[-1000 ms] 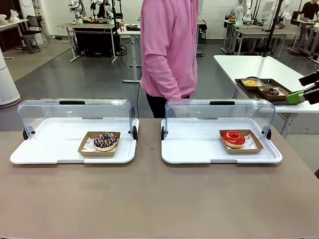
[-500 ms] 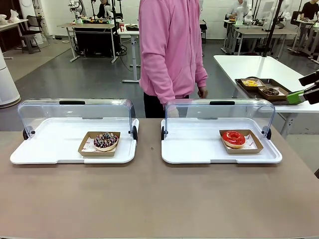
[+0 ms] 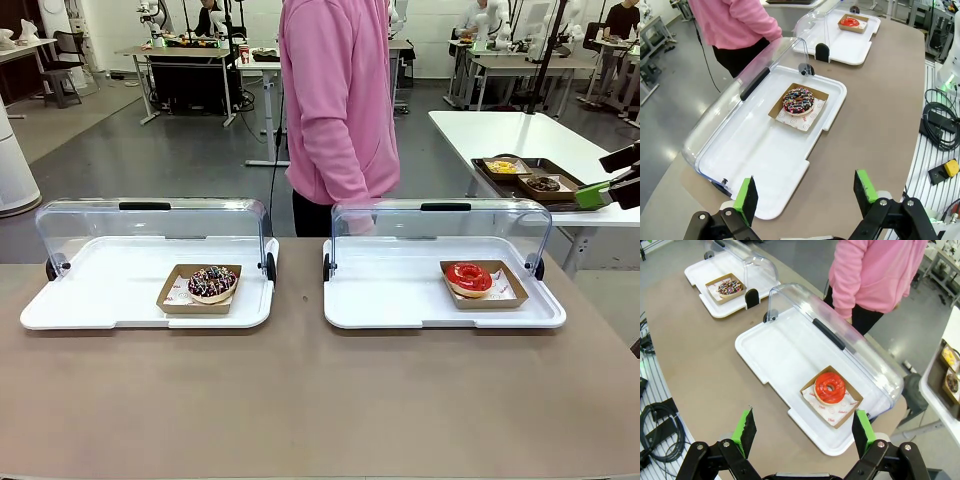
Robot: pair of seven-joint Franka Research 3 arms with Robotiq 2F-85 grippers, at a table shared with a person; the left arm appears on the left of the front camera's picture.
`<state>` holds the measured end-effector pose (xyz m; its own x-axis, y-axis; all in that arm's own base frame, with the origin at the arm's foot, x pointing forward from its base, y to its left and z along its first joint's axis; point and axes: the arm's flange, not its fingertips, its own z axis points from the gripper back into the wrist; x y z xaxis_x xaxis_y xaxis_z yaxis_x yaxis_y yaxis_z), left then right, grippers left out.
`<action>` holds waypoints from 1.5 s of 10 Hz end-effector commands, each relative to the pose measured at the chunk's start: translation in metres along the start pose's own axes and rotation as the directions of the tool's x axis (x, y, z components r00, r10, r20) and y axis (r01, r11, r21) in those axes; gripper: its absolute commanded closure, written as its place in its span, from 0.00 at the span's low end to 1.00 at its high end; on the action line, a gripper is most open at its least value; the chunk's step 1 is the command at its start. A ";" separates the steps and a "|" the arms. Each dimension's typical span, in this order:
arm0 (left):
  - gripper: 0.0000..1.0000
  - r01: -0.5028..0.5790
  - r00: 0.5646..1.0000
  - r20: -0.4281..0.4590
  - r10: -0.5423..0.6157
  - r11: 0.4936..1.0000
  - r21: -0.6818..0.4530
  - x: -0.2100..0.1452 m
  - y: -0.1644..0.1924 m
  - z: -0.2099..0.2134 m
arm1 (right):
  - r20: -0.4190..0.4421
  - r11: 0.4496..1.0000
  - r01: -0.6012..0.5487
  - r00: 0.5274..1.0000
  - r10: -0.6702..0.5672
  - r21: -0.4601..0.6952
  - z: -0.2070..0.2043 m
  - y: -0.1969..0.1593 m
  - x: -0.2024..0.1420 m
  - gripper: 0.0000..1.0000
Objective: Provide the desired donut to the person.
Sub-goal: Place the picked Paper togo box onto the Handle tray extended by the person.
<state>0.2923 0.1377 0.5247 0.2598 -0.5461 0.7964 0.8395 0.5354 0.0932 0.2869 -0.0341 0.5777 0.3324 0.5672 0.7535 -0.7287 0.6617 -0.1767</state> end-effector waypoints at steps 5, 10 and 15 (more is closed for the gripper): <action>0.00 0.000 1.000 -0.001 0.000 1.000 -0.003 -0.001 0.000 0.000 | -0.028 1.000 0.011 1.000 -0.011 -0.012 -0.001 0.002 0.000 0.00; 0.00 0.000 1.000 -0.001 0.000 1.000 -0.003 -0.001 0.000 0.000 | -0.028 1.000 0.011 1.000 -0.011 -0.012 -0.001 0.002 0.000 0.00; 0.00 0.000 1.000 -0.001 0.000 1.000 -0.003 -0.001 0.000 0.000 | -0.028 1.000 0.011 1.000 -0.011 -0.012 -0.001 0.002 0.000 0.00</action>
